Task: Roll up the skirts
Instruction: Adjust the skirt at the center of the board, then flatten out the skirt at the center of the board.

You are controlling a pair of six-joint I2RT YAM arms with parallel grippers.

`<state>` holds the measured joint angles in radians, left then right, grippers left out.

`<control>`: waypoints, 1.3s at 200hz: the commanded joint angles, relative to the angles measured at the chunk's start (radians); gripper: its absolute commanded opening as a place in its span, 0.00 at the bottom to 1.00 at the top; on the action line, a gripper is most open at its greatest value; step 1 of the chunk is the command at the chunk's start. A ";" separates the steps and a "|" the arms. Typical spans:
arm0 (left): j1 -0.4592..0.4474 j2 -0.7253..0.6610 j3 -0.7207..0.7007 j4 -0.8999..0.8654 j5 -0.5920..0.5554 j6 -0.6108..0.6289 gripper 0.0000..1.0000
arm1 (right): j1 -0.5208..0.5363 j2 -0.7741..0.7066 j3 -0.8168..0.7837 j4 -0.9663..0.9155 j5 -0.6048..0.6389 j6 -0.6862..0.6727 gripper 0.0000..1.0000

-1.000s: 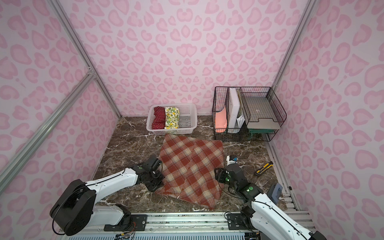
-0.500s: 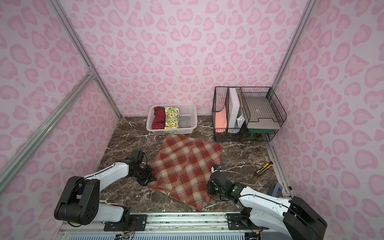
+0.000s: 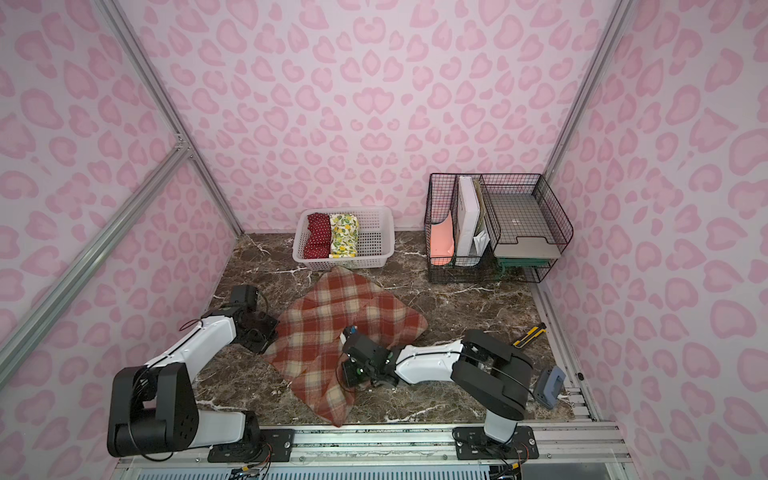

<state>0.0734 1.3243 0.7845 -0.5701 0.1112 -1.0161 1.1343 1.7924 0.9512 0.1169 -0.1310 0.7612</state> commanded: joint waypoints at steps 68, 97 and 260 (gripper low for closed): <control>-0.025 -0.409 -0.134 -0.158 0.155 0.088 0.48 | -0.242 -0.203 0.061 -0.252 -0.053 -0.261 0.60; -0.123 -0.657 -0.240 -0.265 0.154 -0.017 0.55 | -0.371 -0.372 -0.144 -0.292 0.008 -0.250 0.62; -0.178 -0.486 -0.207 -0.109 -0.063 -0.095 0.61 | -0.611 -0.460 -0.415 -0.068 -0.330 -0.325 0.18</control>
<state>-0.1040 0.8127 0.5671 -0.7269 0.0418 -1.1263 0.5339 1.3441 0.5430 -0.0204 -0.3187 0.4591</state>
